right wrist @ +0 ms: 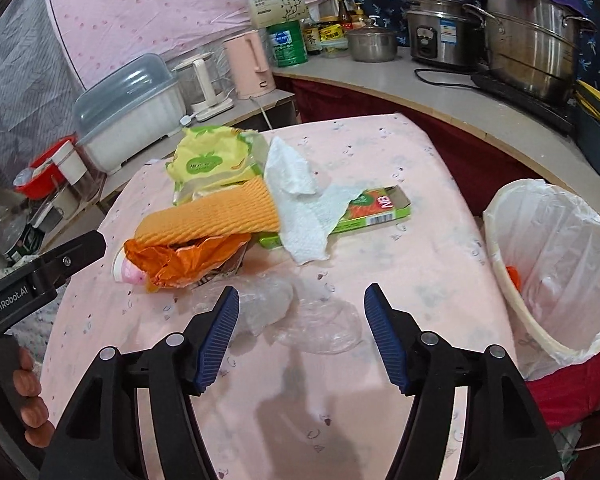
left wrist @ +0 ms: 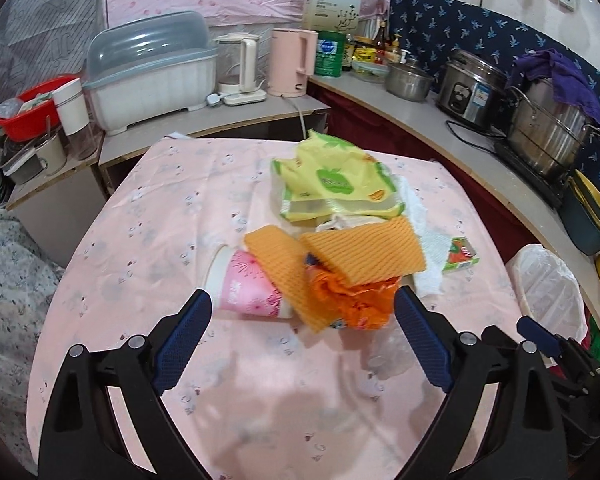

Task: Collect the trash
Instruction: 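Move both tools back over the trash pile on the table, then grasp the clear plastic bag with the right gripper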

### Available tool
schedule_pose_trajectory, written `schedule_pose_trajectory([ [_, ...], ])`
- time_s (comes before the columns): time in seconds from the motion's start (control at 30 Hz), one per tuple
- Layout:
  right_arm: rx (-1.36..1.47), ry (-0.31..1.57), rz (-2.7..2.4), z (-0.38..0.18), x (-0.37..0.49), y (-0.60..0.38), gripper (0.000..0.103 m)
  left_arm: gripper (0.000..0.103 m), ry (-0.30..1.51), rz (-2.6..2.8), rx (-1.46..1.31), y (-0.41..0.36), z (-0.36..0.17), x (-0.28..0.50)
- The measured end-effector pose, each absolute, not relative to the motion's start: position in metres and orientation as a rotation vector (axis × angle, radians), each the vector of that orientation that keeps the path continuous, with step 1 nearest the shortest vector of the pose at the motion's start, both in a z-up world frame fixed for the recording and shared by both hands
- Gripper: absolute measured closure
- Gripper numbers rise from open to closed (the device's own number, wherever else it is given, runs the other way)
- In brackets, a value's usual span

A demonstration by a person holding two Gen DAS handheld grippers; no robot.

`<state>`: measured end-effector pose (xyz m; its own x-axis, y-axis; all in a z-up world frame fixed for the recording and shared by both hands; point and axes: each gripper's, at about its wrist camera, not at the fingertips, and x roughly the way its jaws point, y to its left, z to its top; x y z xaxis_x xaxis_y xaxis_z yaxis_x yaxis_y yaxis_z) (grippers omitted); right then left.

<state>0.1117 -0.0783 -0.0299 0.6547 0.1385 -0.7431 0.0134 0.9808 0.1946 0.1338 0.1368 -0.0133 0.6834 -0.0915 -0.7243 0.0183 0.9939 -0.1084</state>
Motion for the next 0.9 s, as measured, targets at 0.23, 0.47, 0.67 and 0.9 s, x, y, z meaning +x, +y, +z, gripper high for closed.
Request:
schedule_pose_trajectory([
  [0.23, 0.178, 0.899, 0.121, -0.049, 0.125, -0.05, 0.033, 0.014, 0.837, -0.033, -0.135, 0.16, -0.02, 0.139],
  [0.47, 0.145, 0.929, 0.143, -0.065, 0.14, -0.03, 0.026, 0.012, 0.846, -0.029, -0.146, 0.168, -0.025, 0.145],
  [0.67, 0.132, 0.957, 0.142, -0.08, 0.152, -0.022, 0.025, 0.012, 0.855, -0.043, -0.151, 0.166, -0.026, 0.152],
  [0.9, 0.17, 0.991, 0.148, -0.089, 0.159, -0.032, 0.074, 0.012, 0.852, -0.087, -0.136, 0.149, -0.024, 0.165],
])
